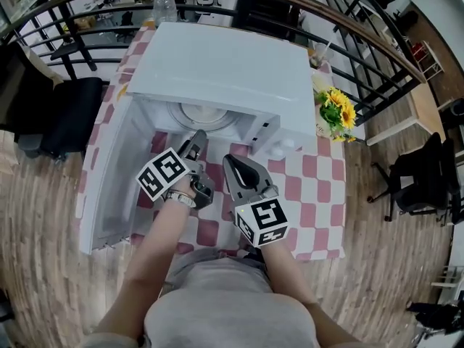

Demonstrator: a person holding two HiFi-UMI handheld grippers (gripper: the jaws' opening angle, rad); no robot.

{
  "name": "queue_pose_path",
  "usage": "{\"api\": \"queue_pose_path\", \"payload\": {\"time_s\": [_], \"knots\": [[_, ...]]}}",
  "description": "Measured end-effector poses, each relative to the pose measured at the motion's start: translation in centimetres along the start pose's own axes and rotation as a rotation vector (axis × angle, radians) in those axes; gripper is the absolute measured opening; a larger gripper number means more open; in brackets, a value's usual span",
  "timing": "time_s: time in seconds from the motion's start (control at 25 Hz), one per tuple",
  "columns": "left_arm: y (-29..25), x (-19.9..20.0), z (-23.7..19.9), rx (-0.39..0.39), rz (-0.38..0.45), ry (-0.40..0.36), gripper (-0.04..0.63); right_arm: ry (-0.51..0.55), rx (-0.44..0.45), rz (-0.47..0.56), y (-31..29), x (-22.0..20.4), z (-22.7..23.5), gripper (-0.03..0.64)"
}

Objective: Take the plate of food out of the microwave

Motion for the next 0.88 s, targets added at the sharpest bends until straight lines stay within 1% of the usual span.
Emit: {"api": "queue_pose_path", "payload": {"time_s": [0.16,0.28,0.48,0.72,0.88], "knots": [[-0.8,-0.6,-2.4,0.084,0.001,0.152,0.262,-0.009,0.023,-0.028,-1.2,-0.8,0.3,0.026],[-1.7,-0.7,-3.7,0.125,-0.004,0.226,0.279,-0.016,0.03,-0.037,-1.9,-1.3,0.5,0.026],[-3.2,-0.7,-5.1,0.202,-0.016,0.273,0.298,-0.024,0.021,-0.04,-2.6,-2.0,1.1,0.026],[-5.1,-0.1,-6.2,0.262,-0.001,0.326,0.322,-0.035,0.002,-0.079,-3.3,-3.2,1.7,0.026],[-5.9,0.3,-7.0,0.335,0.006,0.356,0.334,-0.059,-0.006,-0.101,-3.6,-3.7,2.1,0.026]]}}
Point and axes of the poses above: the fingertips, and each gripper's own axes: y backward along the fingers, z to its right, x out of its top, the point moved 7 cm from there along y, backward along the fingers, and after that the axes turned 13 degrees about -x, right-handed, at the moved point
